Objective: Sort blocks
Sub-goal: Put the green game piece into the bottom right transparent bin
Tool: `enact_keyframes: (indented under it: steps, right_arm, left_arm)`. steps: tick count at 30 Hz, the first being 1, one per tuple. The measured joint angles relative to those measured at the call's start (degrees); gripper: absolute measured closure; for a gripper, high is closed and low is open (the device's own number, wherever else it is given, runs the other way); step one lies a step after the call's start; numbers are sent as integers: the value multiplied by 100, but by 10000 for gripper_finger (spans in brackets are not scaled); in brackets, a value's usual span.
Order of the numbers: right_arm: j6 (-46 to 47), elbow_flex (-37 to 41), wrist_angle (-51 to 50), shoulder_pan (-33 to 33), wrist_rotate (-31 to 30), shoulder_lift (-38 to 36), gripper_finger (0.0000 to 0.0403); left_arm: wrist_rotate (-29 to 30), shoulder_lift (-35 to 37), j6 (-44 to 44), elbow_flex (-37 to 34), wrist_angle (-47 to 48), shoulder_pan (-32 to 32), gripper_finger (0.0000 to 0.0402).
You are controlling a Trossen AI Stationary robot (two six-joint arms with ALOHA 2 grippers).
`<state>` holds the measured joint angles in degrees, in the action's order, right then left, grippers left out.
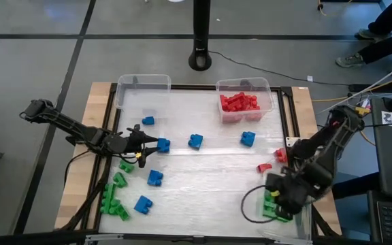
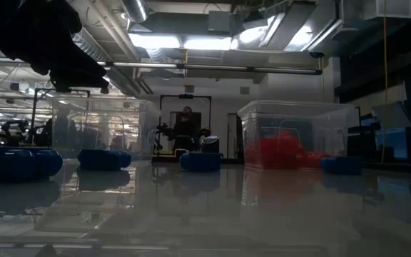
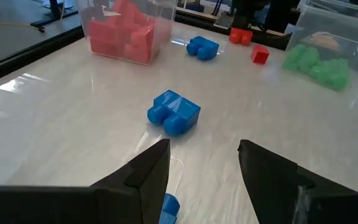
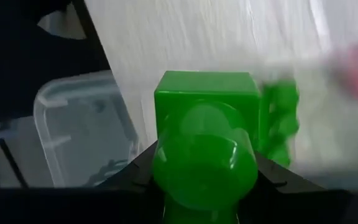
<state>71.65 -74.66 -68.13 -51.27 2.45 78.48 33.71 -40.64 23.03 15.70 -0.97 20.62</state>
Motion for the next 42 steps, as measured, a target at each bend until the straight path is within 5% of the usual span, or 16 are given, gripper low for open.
enact_keyframes:
  steps: [9,24,29,35,42]
  right_arm:
    - [1908,576,1,-944,4,148,235]
    - [1677,457,50,-530,280,-215,102]
    - [631,132,-59,30,-916,-458,90]
    - [-1745,115,-25,1027,-2220,-407,88]
    - [-5118,117,1138,2206,-2793,246,88]
  left_arm:
    - [7,0,-7,0,2,0,219]
    - [7,0,13,0,-6,0,219]
    - [7,0,13,2,3,0,219]
    - [4,0,-52,2,-12,0,219]
    - [4,-2,-62,2,-102,0,219]
